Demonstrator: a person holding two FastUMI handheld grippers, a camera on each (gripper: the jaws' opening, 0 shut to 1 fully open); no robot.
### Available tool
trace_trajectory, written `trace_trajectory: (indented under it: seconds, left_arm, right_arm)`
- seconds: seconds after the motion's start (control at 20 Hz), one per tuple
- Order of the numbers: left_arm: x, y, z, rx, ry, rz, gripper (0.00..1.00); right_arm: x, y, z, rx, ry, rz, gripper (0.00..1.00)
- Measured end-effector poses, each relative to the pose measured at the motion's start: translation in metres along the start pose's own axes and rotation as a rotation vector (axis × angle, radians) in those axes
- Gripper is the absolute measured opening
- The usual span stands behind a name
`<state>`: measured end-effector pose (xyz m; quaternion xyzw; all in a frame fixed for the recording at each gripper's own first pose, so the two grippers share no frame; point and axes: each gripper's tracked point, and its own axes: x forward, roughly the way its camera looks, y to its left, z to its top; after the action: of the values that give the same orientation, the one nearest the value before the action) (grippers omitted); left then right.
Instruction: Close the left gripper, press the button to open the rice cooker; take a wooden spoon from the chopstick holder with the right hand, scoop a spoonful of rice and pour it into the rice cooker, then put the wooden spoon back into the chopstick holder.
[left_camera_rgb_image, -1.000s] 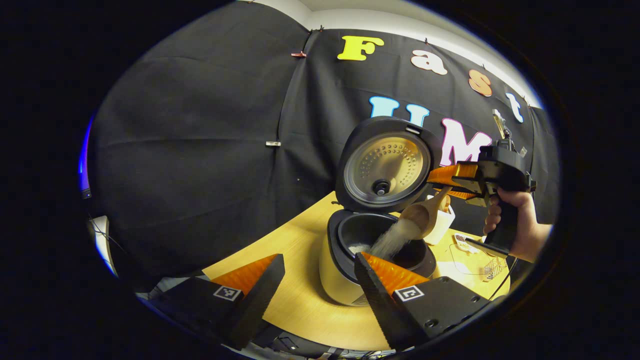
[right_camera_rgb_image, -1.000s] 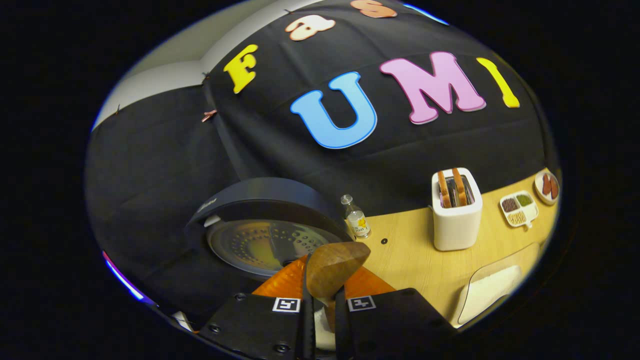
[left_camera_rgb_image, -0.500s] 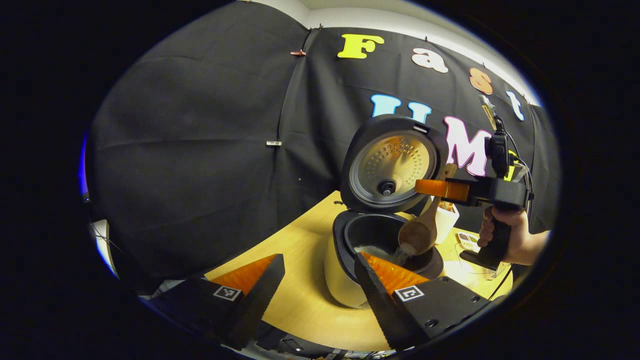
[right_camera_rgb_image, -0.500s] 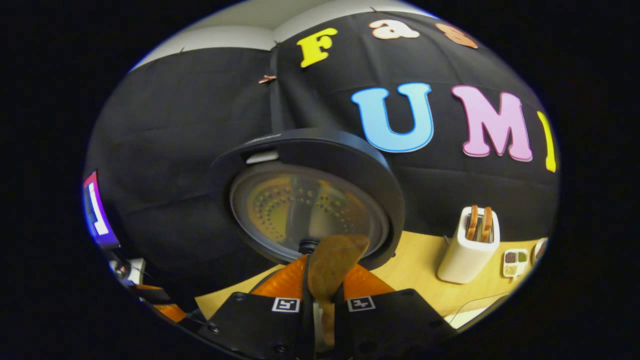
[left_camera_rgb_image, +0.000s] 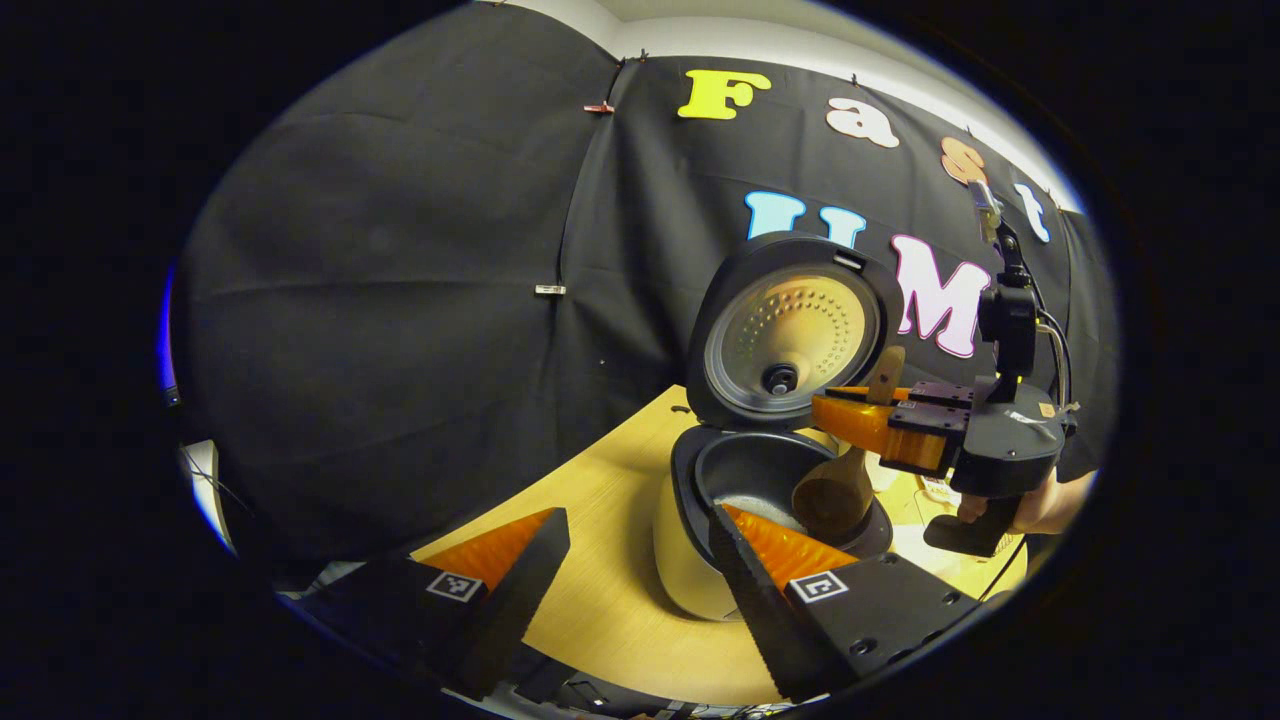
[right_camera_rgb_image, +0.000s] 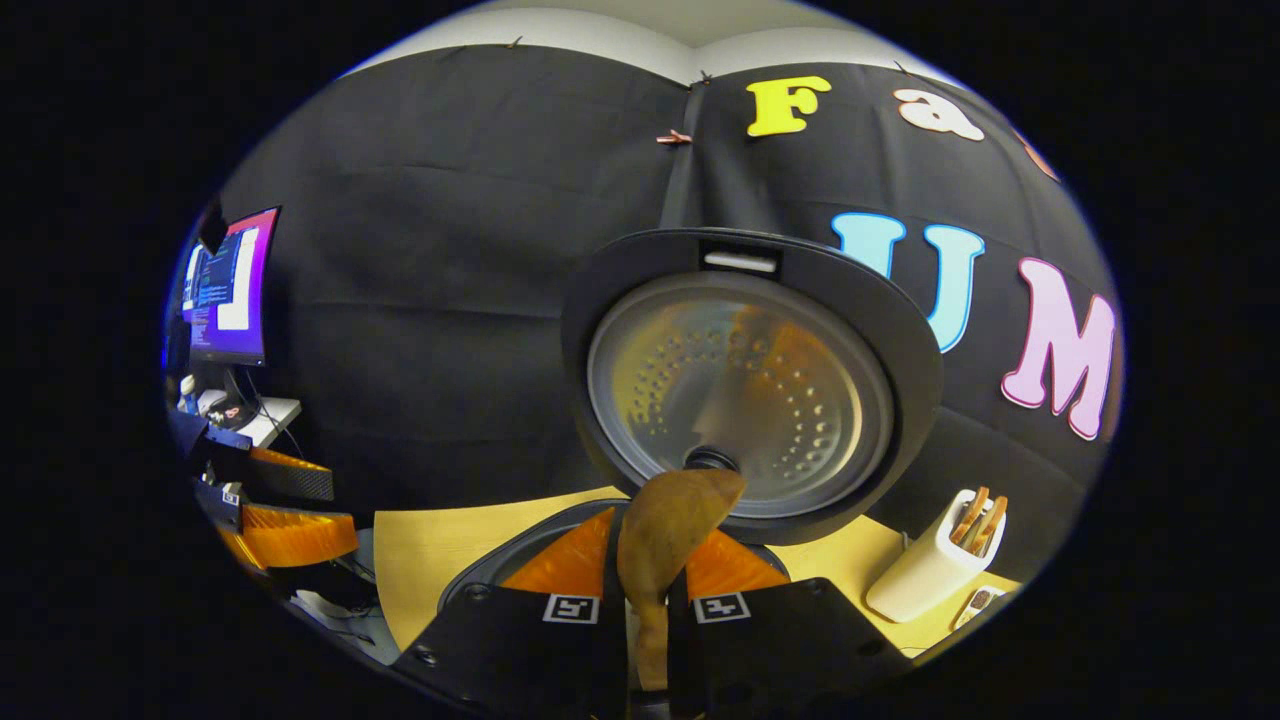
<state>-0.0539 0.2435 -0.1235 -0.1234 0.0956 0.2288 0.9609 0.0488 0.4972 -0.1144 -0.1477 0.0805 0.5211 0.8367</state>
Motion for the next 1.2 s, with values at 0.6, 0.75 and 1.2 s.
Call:
trace_trajectory:
  seconds: [0.6,0.75,1.2]
  left_arm:
    - [-0.016,-0.035,0.004,0.013,-0.015,-0.049,0.96]
    - [-0.017,-0.058,0.009,0.038,-0.038,-0.077,0.96]
    - [-0.013,-0.138,0.003,0.092,-0.017,-0.199,0.96]
  right_arm:
    - [-0.064,-0.088,0.052,0.405,-0.124,-0.21,0.19]
    - [-0.102,-0.138,0.043,0.483,-0.146,-0.338,0.19]
    - [-0.265,-0.294,-0.028,0.802,-0.196,-0.73,0.19]
